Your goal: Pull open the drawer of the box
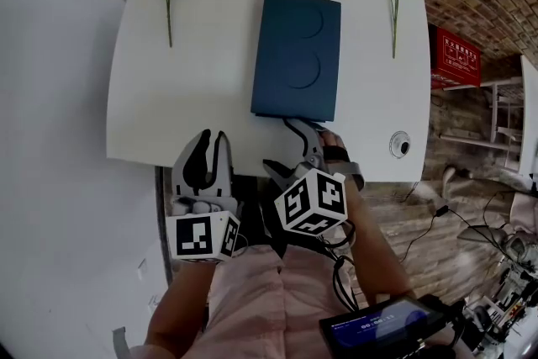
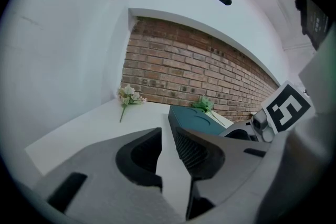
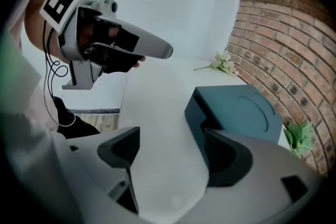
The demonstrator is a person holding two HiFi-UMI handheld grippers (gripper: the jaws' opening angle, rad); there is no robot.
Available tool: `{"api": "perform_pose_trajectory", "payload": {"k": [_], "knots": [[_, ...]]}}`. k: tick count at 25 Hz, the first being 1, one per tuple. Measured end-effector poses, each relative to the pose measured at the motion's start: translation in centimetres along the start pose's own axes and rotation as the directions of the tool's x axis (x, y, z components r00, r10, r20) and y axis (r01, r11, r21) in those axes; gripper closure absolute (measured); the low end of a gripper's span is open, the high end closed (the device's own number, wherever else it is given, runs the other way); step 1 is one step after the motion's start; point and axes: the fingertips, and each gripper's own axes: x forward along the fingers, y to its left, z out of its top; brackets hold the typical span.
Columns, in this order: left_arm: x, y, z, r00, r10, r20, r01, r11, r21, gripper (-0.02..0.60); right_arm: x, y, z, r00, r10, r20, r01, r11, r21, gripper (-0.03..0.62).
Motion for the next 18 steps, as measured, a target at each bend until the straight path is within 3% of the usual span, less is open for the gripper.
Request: {"api": "perform_pose_trajectory", "payload": {"k": [2, 3, 4, 5, 18], "knots": [[0.0, 0.0, 0.1, 1.0, -0.001, 0.0, 0.001, 1.0, 0.001, 0.492, 0.1, 0.6, -0.3, 0.999, 0.04, -0.022, -0.04, 0.999, 0.007, 0.21], [-0.1, 0.0, 0.1, 1.0, -0.001, 0.0, 0.001, 1.0, 0.001, 0.492, 0.3, 1.3, -0.7, 0.997, 0.073, -0.038, -0.072, 0.997, 0.015, 0.26], [-0.1, 0.0, 0.1, 1.0, 0.0, 0.001, 0.0, 1.0, 0.002, 0.492, 0.5, 2.0, -1.0, 0.995, 0.095, -0.043, -0.094, 0.995, 0.023, 0.244], [-0.1, 0.0, 0.2, 1.0, 0.0, 0.002, 0.0, 1.0, 0.003, 0.492, 0.4, 2.3, -1.3, 0.995, 0.095, -0.035, -0.094, 0.995, 0.029, 0.265], [-0.1, -0.6, 0.6, 1.0, -0.007, 0.006, 0.007, 1.0, 0.014, 0.492, -0.9, 1.3, -0.7, 0.999, 0.017, 0.042, -0.019, 0.999, 0.046, 0.235]]}}
